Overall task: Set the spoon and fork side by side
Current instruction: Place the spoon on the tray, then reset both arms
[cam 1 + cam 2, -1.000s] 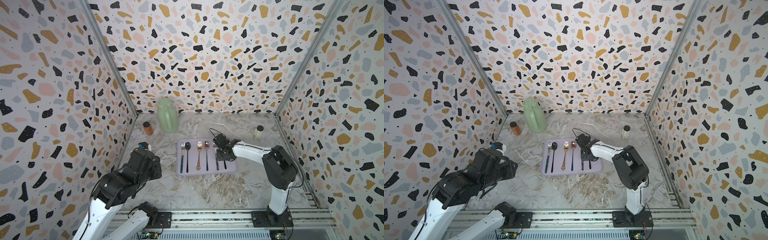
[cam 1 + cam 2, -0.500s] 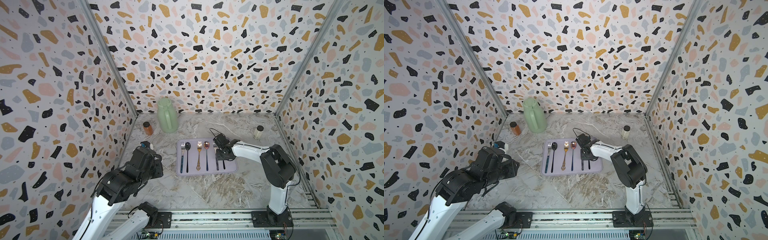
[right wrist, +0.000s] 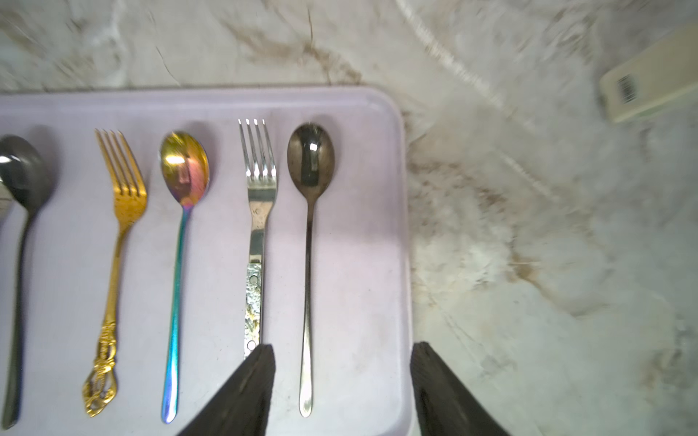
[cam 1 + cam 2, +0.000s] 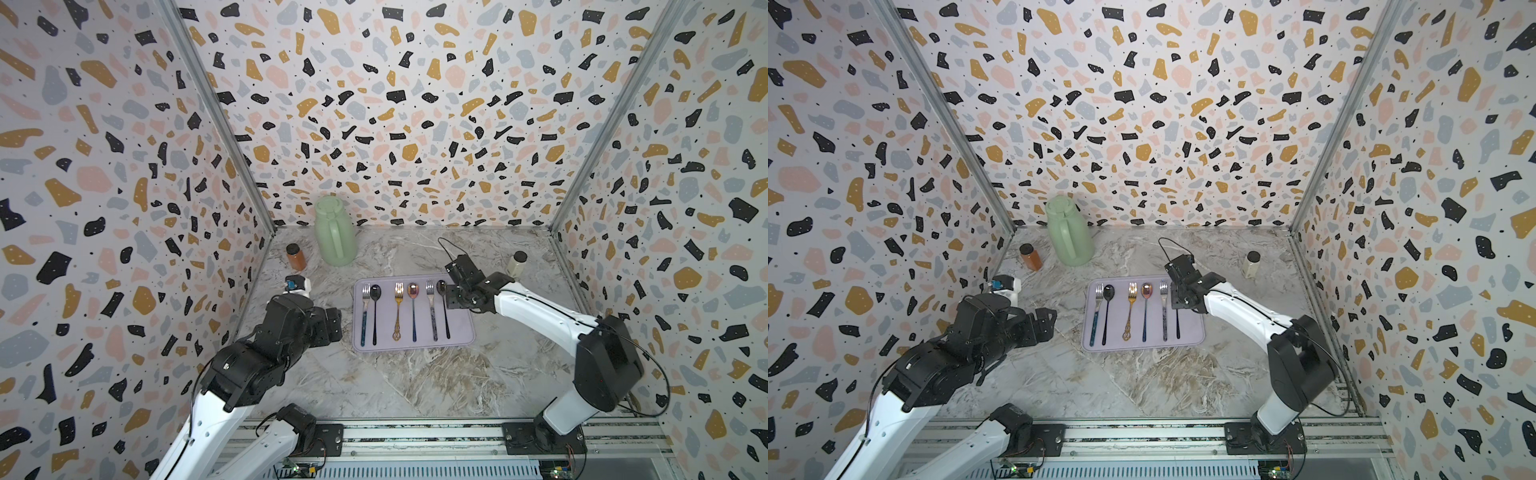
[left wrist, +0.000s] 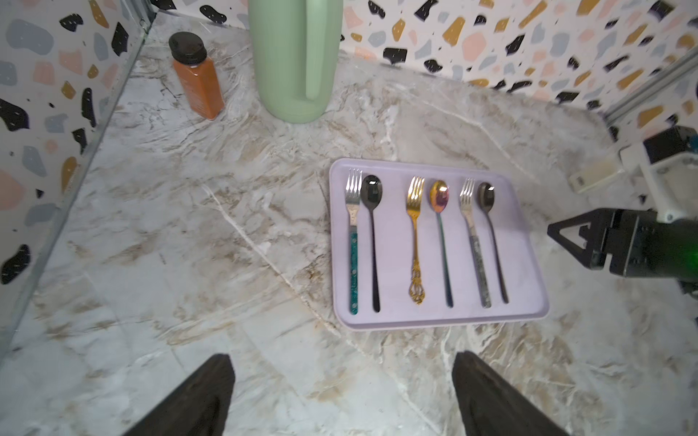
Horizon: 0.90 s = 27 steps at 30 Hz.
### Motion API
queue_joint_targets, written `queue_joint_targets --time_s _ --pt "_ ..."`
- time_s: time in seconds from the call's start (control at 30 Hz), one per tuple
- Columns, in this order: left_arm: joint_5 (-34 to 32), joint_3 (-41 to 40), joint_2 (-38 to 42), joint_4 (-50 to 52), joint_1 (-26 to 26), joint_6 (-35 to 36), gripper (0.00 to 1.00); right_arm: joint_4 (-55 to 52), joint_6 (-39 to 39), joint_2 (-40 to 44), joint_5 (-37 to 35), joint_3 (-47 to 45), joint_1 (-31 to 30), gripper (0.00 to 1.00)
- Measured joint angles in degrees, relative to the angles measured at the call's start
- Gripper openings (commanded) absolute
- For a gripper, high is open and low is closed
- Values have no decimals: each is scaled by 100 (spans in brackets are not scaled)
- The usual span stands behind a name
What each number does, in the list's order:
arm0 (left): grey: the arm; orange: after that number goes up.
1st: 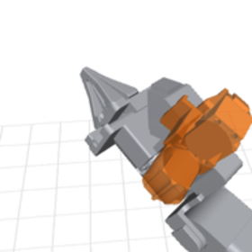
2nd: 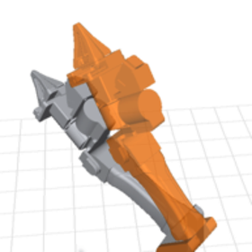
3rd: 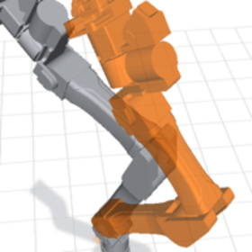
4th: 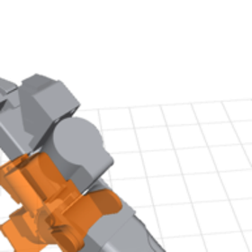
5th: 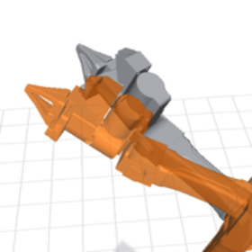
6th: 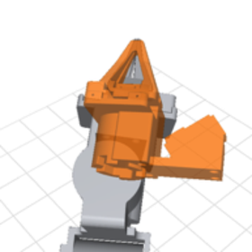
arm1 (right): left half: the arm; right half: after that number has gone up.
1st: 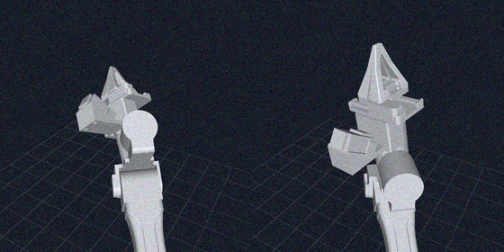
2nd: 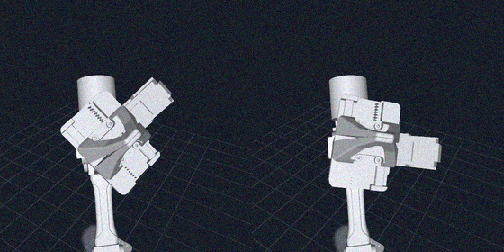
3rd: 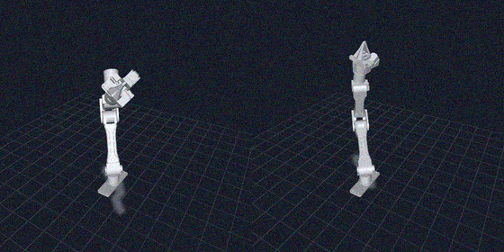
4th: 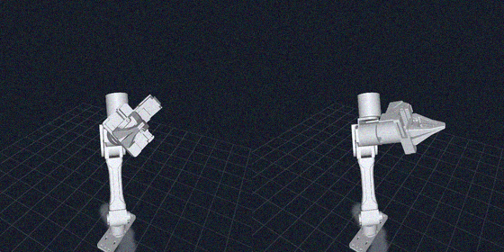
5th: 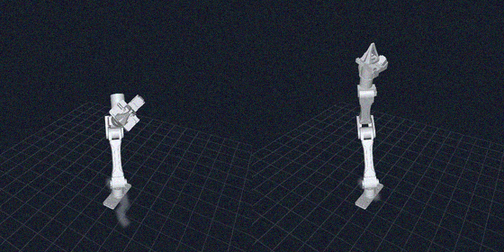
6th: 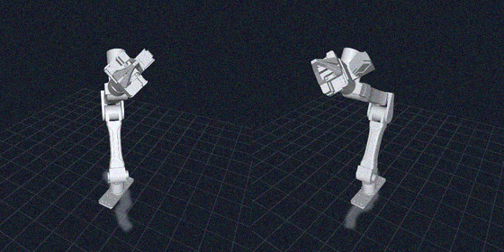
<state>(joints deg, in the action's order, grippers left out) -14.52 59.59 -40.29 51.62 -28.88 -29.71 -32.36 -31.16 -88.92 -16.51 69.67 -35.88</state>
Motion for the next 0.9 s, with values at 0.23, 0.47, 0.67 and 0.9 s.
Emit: queue_joint_targets --time_s 0.23,0.47,0.67,0.9 --pt "-979 -1687 111 -2603 0 448 100 125 824 1110 -358 -664 573 96" --pt "-2208 -3442 -1381 -5716 111 1864 100 1198 1722 1733 -713 -2072 1628 100" --pt "-2363 -4194 -1963 -7517 1045 2409 100 2649 2243 1604 -859 -2962 2433 100" --pt "-2009 -4155 -2577 -8570 1637 2765 100 4470 2680 772 -684 -3550 2962 100"
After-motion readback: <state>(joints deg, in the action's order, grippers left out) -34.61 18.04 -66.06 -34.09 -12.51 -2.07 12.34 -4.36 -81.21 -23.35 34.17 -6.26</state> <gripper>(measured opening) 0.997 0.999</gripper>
